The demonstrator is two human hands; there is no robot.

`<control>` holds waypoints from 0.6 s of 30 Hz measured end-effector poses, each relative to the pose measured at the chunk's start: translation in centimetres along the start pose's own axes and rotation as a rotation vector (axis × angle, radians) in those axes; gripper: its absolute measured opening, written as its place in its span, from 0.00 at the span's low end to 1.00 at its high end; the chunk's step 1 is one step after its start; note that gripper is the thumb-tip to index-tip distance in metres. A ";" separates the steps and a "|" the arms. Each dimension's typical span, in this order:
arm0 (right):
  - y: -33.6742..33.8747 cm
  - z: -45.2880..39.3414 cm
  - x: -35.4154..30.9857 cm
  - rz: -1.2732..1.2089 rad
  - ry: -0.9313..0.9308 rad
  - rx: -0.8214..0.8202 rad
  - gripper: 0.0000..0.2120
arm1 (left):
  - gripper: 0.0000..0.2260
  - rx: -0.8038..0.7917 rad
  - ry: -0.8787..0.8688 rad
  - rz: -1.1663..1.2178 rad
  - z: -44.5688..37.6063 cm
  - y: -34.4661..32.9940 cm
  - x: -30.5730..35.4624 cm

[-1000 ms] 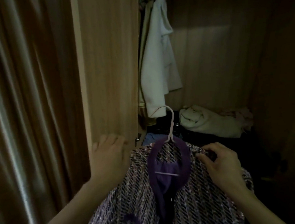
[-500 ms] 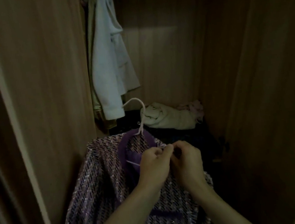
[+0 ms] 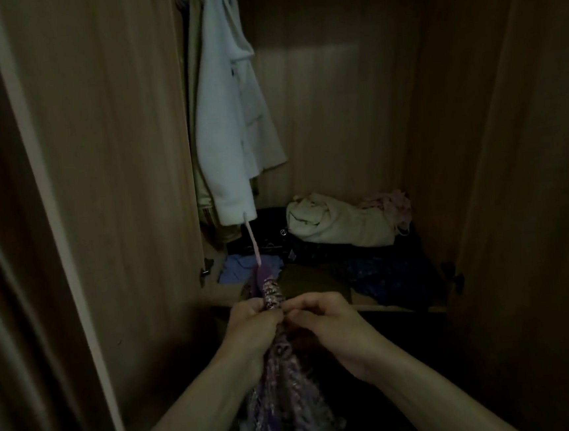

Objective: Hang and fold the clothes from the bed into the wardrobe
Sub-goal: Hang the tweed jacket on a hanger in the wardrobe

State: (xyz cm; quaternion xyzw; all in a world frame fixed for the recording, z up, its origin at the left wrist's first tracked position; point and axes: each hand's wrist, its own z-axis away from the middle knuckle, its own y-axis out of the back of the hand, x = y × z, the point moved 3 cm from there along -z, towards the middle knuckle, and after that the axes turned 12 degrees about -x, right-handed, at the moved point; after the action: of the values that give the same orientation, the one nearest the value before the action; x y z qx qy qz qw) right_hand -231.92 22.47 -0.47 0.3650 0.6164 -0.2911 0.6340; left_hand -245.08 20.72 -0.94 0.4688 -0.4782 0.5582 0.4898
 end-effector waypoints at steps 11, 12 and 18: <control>5.2 -3.0 0.8 0.573 0.291 0.267 0.17 | 0.06 -0.188 -0.232 -0.773 3.7 6.4 3.1; 5.6 -3.4 0.6 0.614 0.313 0.228 0.19 | 0.08 -0.224 -0.248 -0.787 4.3 6.9 3.5; 6.3 -5.0 -1.0 0.866 0.504 0.219 0.13 | 0.12 -0.219 -0.328 -0.881 6.7 9.0 5.5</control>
State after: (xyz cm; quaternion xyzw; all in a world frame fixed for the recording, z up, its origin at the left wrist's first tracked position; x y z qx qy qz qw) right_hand -229.69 29.99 1.32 0.7099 0.5084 0.0323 0.4863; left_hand -254.13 14.01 4.58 0.6543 -0.3609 0.1625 0.6444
